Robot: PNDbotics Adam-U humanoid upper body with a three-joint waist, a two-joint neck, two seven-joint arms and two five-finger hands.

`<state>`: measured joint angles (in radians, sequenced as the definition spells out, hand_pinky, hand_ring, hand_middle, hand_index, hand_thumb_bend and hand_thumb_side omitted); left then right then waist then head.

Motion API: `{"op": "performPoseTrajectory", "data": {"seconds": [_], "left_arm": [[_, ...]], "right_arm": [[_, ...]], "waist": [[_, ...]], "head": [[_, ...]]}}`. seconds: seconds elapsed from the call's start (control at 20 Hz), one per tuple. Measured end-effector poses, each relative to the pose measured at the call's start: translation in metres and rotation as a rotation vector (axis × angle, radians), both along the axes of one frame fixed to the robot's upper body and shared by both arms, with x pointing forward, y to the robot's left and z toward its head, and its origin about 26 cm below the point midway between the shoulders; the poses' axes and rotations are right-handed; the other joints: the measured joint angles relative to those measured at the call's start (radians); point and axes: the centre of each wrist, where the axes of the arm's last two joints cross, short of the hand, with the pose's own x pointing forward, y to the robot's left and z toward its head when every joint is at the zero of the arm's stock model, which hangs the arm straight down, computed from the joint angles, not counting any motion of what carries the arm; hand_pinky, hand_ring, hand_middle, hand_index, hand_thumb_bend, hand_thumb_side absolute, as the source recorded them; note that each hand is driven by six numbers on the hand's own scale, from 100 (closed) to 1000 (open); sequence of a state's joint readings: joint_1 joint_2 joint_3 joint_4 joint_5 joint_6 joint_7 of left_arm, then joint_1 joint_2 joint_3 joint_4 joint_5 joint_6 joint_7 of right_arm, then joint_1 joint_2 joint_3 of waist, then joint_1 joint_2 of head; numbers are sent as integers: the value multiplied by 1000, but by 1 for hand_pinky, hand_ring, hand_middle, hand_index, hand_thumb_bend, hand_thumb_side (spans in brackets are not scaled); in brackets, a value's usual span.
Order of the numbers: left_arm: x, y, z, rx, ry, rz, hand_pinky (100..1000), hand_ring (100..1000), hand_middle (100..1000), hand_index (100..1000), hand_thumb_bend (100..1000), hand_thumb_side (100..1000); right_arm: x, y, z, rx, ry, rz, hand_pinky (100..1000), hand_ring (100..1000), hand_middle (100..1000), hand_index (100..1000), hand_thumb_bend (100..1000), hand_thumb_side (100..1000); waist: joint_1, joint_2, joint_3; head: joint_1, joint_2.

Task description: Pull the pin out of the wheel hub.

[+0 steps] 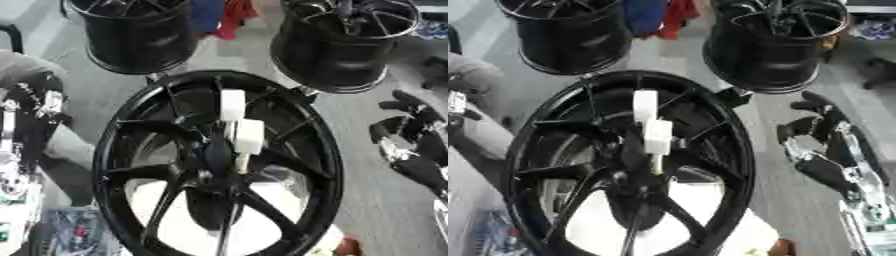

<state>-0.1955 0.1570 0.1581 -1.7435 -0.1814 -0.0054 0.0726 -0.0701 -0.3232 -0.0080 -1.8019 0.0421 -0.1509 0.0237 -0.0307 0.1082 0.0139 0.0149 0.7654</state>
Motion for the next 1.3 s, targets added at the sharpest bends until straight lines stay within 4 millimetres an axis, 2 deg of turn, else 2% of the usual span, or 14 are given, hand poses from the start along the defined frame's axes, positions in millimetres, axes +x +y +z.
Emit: {"op": "performPoseTrajectory", "data": {"seconds": [0.2,0.55,0.95,1.25,1.3], "left_arm": [[0,0,0,1,2,-4,449,614,639,781,229,599],[0,0,0,4,4,-9,449,614,639,781,229,599],[0,-2,-1,8,7,-20,449,614,639,781,228,599],[0,-3,-1,11,8,-29,449,614,639,781,227,599],[0,-3,-1,11,8,-30,449,614,639,781,226,599]], "right_arm": [[5,-6,22,-83,-39,37,651,634,771,920,275,254],[15,-3,80,-340,-106,227,669,677,789,933,272,278],[15,27,147,-628,-153,536,704,751,835,951,304,308],[16,53,172,-777,-142,732,716,783,853,956,332,313],[17,55,173,-790,-135,752,764,847,880,958,366,306]], "waist": [[-1,-3,5],[-9,-6,18],[-15,-9,29],[-17,-9,35],[-17,-9,35]], "head": [[-1,0],[-6,0],[-10,0],[-10,0],[-10,0]]}}
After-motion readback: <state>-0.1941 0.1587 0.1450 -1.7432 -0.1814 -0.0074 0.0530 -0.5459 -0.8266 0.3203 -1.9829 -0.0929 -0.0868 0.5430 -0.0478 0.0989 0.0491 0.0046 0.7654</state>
